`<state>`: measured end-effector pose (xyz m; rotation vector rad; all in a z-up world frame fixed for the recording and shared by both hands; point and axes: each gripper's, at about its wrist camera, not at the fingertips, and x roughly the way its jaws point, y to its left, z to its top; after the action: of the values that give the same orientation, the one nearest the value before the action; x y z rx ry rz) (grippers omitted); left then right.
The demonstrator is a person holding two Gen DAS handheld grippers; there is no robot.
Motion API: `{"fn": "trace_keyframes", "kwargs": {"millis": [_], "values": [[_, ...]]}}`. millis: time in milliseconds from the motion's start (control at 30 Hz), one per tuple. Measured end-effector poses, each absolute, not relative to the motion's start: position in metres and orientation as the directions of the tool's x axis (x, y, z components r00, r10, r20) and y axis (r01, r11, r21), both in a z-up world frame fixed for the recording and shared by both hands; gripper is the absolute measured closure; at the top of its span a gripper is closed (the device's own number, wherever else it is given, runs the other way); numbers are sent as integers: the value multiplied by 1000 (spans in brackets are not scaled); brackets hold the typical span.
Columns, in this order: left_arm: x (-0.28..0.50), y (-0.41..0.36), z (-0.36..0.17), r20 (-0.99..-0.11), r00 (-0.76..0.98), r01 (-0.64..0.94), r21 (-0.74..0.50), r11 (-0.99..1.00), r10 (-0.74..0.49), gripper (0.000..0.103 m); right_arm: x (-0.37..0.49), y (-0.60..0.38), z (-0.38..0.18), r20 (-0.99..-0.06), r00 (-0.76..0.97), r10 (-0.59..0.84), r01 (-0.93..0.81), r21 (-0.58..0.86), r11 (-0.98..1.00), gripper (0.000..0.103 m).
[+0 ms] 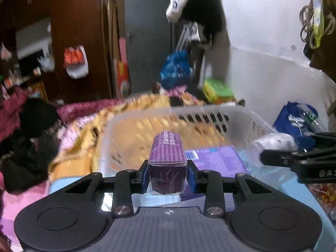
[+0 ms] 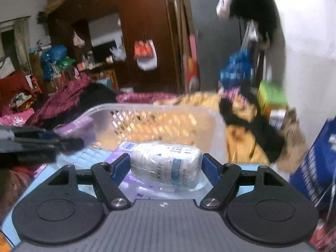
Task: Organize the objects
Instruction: 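Carry both held items into the white basket and open both grippers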
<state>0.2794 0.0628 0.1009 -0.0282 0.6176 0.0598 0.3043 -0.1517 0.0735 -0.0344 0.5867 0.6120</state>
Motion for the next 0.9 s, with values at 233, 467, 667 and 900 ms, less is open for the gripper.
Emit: {"fn": "trace_keyframes", "kwargs": {"millis": [233,467,667,900], "values": [[294,60,85,-606,795,-53,-46,997,14,64,321,-136,67,-583,659,475,-509,120,852,26],[283,62,77,-582,814,-37,-62,997,-6,61,317,-141,64,-589,661,465,-502,114,858,25],[261,60,90,-475,879,-59,-14,998,45,25,312,-149,69,-537,695,479,-497,123,859,11],[200,59,111,-392,918,-49,47,998,64,21,269,-179,75,-408,738,537,-540,119,833,0]]}}
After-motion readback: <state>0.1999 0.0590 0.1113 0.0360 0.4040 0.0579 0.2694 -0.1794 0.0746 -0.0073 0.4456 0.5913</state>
